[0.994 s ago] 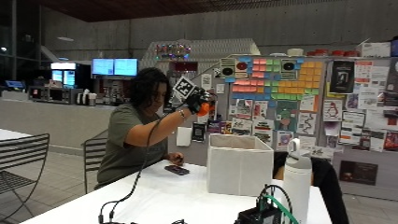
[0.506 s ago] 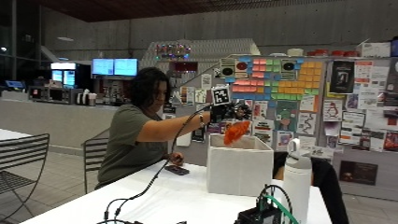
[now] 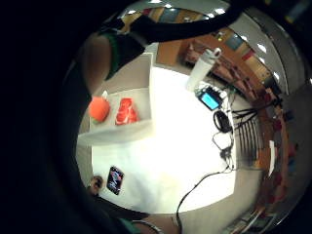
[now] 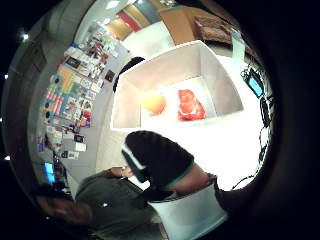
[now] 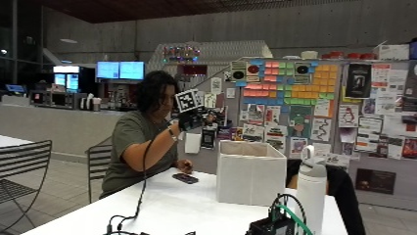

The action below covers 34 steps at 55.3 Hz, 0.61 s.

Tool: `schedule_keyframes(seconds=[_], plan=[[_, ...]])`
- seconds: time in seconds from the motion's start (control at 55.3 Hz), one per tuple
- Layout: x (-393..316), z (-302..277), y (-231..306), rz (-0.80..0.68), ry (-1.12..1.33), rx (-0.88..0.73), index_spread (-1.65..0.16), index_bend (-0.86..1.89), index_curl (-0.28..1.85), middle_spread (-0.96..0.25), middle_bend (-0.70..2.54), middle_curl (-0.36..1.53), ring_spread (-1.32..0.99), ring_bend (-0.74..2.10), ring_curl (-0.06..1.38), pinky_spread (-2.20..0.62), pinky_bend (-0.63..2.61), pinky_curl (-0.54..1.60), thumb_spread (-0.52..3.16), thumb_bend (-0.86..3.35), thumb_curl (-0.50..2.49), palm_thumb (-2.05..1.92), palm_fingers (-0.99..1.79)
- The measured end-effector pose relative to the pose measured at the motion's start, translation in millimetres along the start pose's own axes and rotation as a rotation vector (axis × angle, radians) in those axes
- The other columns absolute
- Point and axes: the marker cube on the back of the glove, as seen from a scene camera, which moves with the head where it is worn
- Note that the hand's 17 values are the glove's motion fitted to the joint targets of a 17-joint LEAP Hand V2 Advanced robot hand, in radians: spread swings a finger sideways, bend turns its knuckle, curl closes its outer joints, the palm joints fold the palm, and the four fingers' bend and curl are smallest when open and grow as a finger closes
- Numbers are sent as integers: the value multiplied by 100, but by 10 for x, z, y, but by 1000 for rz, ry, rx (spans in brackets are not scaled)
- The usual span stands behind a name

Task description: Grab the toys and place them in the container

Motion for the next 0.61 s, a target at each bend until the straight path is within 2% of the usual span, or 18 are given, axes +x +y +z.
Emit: schedule_keyframes(seconds=[0.127,0.325,0.615], plan=[[338,-20,481,122,110,27,-38,13,37,-13,25,49,-20,65,29,1,90,42,106,-8,31,-10,-5],[767,13,1177,231,65,-23,-38,13,33,-13,24,47,-20,63,28,2,89,41,108,-7,27,-10,-4],[1042,27,1359,308,94,-28,-37,14,29,-12,26,45,-20,61,27,2,89,39,105,-6,26,-7,-2]])
